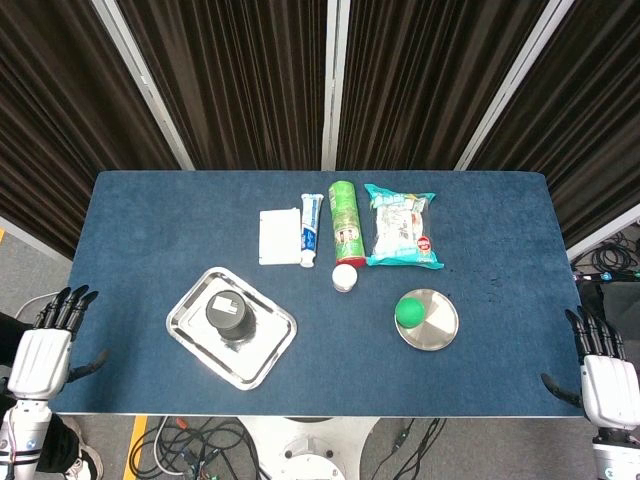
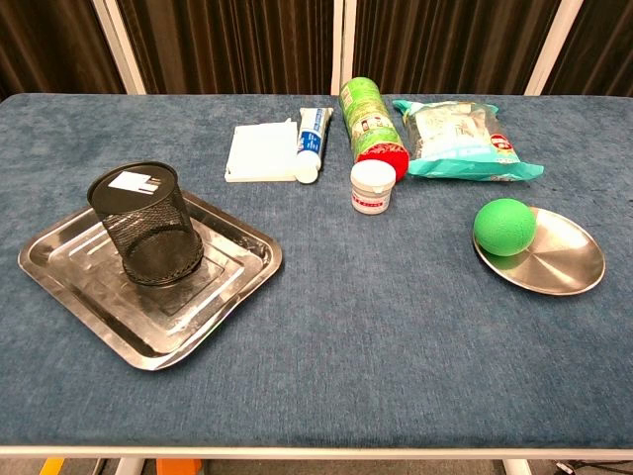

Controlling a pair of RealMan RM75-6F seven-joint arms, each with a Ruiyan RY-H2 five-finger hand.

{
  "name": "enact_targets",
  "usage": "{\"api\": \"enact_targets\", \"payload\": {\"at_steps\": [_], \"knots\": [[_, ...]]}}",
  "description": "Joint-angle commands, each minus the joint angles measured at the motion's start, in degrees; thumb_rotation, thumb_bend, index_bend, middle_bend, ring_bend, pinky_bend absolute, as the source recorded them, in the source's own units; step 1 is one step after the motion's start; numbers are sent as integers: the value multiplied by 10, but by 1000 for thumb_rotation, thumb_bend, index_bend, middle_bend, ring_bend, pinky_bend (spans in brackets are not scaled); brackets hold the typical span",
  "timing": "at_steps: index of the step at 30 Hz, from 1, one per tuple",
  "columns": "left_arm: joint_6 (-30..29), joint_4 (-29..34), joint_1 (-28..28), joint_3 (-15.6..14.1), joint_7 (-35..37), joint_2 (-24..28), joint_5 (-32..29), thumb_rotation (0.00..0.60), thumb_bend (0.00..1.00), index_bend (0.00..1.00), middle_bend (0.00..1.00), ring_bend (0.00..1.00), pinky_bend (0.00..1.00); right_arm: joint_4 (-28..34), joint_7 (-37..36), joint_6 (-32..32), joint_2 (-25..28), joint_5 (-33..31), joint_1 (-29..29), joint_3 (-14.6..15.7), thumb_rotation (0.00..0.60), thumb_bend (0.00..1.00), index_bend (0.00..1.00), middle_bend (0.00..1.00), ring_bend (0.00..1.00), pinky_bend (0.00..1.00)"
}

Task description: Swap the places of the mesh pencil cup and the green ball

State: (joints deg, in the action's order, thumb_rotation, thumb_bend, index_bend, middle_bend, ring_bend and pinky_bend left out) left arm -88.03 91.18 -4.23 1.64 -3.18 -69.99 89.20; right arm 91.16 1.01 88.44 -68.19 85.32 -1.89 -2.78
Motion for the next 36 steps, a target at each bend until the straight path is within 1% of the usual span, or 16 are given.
{"api": "enact_targets", "payload": {"at_steps": [1,10,16,20,22,25,28,33,36], "knots": [[-1,5,-1,1,-2,2,1,600,146,114,70,11,155,0,-1,0,0,0,0,0,600,89,0,0,0,0],[5,7,-5,-1,1,0,4,600,131,113,70,11,155,2,-4,8,2,3,-2,-1,600,88,0,0,0,0],[6,35,-12,-5,3,14,24,600,119,114,70,11,155,-1,-15,6,5,-2,0,-6,600,89,0,0,0,0],[22,56,-26,-12,9,24,48,600,105,113,70,11,155,2,-13,8,9,1,-1,-6,600,89,0,0,0,0],[32,63,-37,-11,8,24,58,600,102,113,70,11,155,2,-10,10,12,3,0,-6,600,89,0,0,0,0],[60,81,-62,-6,2,21,69,600,101,113,71,11,155,8,-10,11,18,3,1,-9,600,89,0,0,0,0],[101,96,-97,3,0,12,74,600,100,112,70,11,155,13,-6,11,22,2,2,-10,600,89,0,0,0,0],[195,106,-162,18,-27,-19,61,600,100,108,68,11,154,19,0,8,22,1,3,-9,600,89,0,0,0,0],[225,100,-190,30,-40,-44,51,600,99,103,52,11,148,21,4,7,23,3,4,-8,600,89,0,0,0,0]]}}
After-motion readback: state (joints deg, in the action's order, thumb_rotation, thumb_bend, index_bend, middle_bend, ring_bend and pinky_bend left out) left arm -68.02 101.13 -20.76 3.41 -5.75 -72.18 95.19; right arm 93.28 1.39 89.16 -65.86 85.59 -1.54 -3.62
